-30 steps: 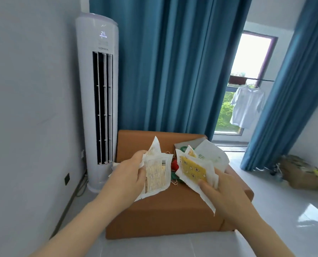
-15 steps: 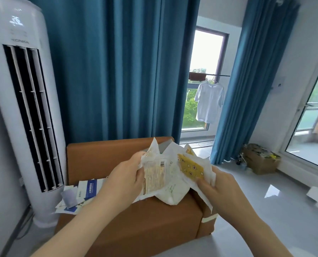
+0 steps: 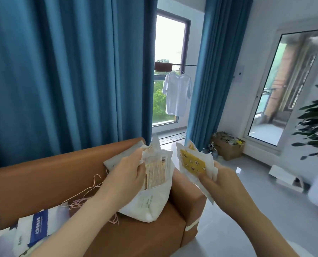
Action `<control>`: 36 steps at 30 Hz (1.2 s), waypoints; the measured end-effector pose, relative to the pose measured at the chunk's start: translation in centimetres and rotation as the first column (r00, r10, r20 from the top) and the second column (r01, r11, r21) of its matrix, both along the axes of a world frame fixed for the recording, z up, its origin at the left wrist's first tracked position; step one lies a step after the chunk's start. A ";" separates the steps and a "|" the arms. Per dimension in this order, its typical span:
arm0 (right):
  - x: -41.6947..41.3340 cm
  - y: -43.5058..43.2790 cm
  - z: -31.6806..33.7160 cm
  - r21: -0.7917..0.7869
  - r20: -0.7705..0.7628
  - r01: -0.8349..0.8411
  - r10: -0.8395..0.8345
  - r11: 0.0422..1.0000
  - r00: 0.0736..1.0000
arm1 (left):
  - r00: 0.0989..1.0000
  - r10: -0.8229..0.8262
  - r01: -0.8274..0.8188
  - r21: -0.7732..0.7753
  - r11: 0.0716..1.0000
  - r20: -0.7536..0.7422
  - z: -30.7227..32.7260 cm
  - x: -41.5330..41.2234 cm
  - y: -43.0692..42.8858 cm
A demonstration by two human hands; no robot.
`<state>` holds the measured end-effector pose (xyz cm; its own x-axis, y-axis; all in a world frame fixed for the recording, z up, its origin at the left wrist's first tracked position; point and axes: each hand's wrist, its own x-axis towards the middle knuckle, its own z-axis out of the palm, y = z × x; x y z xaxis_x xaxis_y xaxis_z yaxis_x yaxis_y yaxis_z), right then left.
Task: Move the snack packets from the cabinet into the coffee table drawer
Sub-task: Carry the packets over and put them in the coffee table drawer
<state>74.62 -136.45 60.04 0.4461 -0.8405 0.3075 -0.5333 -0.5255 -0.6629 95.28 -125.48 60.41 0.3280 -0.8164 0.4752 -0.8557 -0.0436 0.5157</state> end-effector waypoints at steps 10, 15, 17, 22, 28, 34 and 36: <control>2.7 -10.6 -0.6 -0.003 -0.082 0.187 -0.187 0.982 0.979 | 0.981 -0.190 0.191 0.027 0.981 -0.051 -1.0 4.6 -16.6; 0.8 -17.6 -1.8 -0.008 -0.090 0.254 -0.253 0.967 0.963 | 0.969 -0.247 0.246 0.037 0.969 0.011 -1.9 2.8 -24.9; -0.3 -20.5 -2.2 -0.009 -0.078 0.281 -0.281 0.960 0.957 | 0.961 -0.275 0.275 0.035 0.961 0.014 -2.0 1.6 -28.3; -4.1 -27.2 -3.2 0.013 -0.088 0.335 -0.333 0.942 0.939 | 0.940 -0.338 0.331 0.122 0.936 0.047 -3.4 -1.9 -36.6; -8.7 -33.1 -6.4 0.098 -0.148 0.421 -0.406 0.902 0.902 | 0.904 -0.427 0.408 0.236 0.882 0.035 -7.0 -5.7 -45.0; -11.5 -39.4 -10.6 0.195 -0.202 0.544 -0.510 0.816 0.836 | 0.834 -0.547 0.543 0.294 0.787 -0.077 -10.9 -8.6 -54.0; -11.9 -41.5 -11.9 0.226 -0.227 0.585 -0.542 0.779 0.809 | 0.805 -0.581 0.585 0.320 0.745 -0.119 -12.3 -9.2 -57.1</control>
<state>62.71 -177.95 48.15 -0.1140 -0.9935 0.0002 -0.7750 0.0888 -0.6257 86.08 -182.54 48.13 -0.2603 -0.9544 0.1463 -0.7644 0.2962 0.5726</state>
